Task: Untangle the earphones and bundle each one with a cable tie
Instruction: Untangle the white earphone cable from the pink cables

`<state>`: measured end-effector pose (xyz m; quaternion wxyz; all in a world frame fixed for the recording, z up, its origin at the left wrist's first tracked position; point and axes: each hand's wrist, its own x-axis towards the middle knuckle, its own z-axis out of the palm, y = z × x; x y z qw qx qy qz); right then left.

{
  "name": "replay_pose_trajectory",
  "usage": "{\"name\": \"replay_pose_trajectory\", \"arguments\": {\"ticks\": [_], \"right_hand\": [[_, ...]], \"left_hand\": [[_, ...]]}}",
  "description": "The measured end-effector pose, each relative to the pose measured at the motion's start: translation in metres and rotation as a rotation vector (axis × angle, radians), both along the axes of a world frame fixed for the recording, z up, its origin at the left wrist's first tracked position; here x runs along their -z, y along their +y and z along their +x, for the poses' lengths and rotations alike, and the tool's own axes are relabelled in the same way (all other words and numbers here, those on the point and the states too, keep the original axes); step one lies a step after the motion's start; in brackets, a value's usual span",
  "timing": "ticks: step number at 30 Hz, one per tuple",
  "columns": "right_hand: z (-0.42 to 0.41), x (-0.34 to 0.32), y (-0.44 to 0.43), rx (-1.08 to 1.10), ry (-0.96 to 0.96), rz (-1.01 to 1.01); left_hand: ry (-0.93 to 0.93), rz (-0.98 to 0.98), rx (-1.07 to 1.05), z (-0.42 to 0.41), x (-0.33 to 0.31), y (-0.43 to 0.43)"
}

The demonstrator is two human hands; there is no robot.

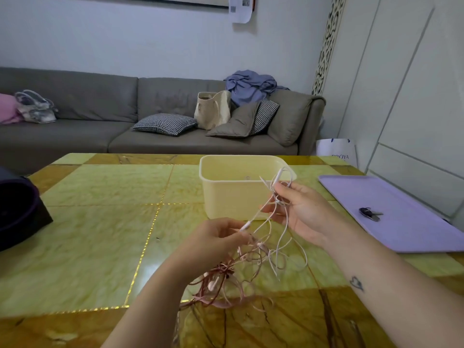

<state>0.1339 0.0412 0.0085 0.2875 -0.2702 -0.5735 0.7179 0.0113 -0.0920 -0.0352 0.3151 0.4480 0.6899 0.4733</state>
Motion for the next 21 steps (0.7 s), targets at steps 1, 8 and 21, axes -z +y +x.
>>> {"name": "replay_pose_trajectory", "arguments": {"ticks": [1, 8, 21], "right_hand": [[0.0, 0.0, -0.001, -0.005, -0.008, 0.006], [-0.003, -0.001, 0.006, 0.154, 0.016, 0.062], [-0.004, -0.006, 0.007, 0.17, 0.318, -0.205]], "left_hand": [[0.03, 0.003, -0.021, 0.0, 0.001, 0.001], [0.227, 0.036, -0.192, -0.005, 0.002, 0.005], [0.098, -0.067, -0.06, -0.005, 0.001, 0.006]]}}
